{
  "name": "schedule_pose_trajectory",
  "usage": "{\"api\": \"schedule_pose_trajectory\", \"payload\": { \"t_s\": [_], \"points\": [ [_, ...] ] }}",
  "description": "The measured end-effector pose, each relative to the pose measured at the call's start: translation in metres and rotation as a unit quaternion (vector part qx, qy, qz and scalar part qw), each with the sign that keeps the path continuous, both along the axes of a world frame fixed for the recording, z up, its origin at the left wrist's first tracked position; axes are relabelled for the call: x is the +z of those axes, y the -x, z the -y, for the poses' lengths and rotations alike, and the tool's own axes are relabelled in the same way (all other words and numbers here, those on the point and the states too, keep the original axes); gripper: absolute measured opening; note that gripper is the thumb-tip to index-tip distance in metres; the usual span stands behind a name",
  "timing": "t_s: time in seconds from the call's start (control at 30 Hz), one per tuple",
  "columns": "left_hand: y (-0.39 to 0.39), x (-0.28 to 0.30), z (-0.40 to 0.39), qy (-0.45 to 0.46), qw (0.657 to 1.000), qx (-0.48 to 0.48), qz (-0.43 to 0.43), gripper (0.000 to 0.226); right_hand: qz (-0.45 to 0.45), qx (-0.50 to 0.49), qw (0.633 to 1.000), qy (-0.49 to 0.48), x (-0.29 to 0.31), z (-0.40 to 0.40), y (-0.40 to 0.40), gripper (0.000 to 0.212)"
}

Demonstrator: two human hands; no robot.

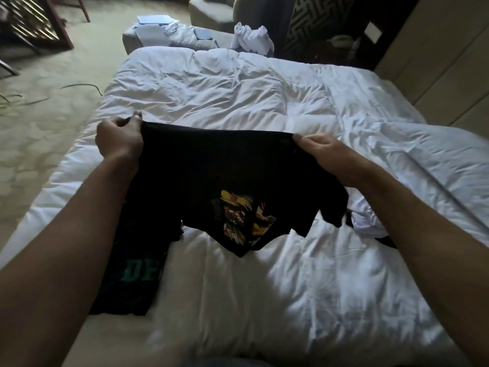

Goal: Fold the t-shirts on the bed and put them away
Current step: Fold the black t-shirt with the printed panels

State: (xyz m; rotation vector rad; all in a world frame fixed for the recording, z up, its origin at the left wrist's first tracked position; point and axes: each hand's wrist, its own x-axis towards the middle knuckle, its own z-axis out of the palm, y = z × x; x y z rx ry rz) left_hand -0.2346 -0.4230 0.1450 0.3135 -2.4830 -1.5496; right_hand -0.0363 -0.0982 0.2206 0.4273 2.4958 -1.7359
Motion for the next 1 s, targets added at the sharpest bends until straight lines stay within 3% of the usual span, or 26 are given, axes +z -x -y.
{"api": "schedule_pose_trajectory", "payload": {
  "t_s": [0.1,0.17,0.2,0.27,0.33,0.37,0.47,0.6,0.7,0.77,0.83,0.93,1.0],
  "points": [
    [-0.027,-0.012,-0.024,0.019,0.997,-0.054,0.049,0.046,0.050,-0.046,0.988,0.136,0.000,0.013,0.005,0.029],
    [-0.065,-0.018,-0.050,0.056,0.991,-0.123,-0.008,0.059,0.070,-0.075,0.978,0.182,0.000,0.021,0.011,0.029],
    [-0.089,-0.020,-0.063,0.064,0.977,-0.182,-0.085,0.065,0.082,-0.086,0.971,0.207,-0.001,0.024,0.014,0.030],
    [-0.136,-0.020,-0.087,0.049,0.915,-0.341,-0.207,0.066,0.106,-0.095,0.955,0.261,-0.002,0.029,0.021,0.033],
    [-0.165,-0.025,-0.106,0.051,0.858,-0.467,-0.208,0.075,0.115,-0.099,0.942,0.300,-0.005,0.034,0.026,0.038],
    [-0.171,-0.028,-0.114,0.057,0.856,-0.481,-0.184,0.081,0.119,-0.105,0.935,0.318,-0.006,0.035,0.027,0.040],
    [-0.166,-0.032,-0.127,0.044,0.907,-0.407,-0.098,0.067,0.119,-0.119,0.919,0.356,-0.012,0.036,0.027,0.041],
    [-0.153,-0.026,-0.126,0.009,0.898,-0.435,-0.073,0.017,0.119,-0.142,0.917,0.354,-0.019,0.029,0.022,0.037],
    [-0.156,-0.006,-0.120,-0.152,0.871,-0.466,0.028,0.031,0.062,-0.181,0.885,0.425,-0.022,0.023,0.016,0.031],
    [-0.155,0.017,-0.122,-0.273,0.857,-0.431,0.073,0.018,0.020,-0.195,0.850,0.488,-0.028,0.026,0.012,0.025],
    [-0.153,0.041,-0.127,-0.349,0.843,-0.398,0.091,0.013,-0.007,-0.169,0.859,0.484,-0.044,0.035,0.004,0.029],
    [-0.147,0.062,-0.131,-0.372,0.838,-0.391,0.080,0.019,-0.033,-0.098,0.888,0.447,-0.061,0.051,-0.006,0.038],
    [-0.141,0.071,-0.130,-0.401,0.827,-0.386,0.083,0.022,-0.054,-0.108,0.911,0.393,-0.069,0.055,-0.013,0.027]
  ]
}}
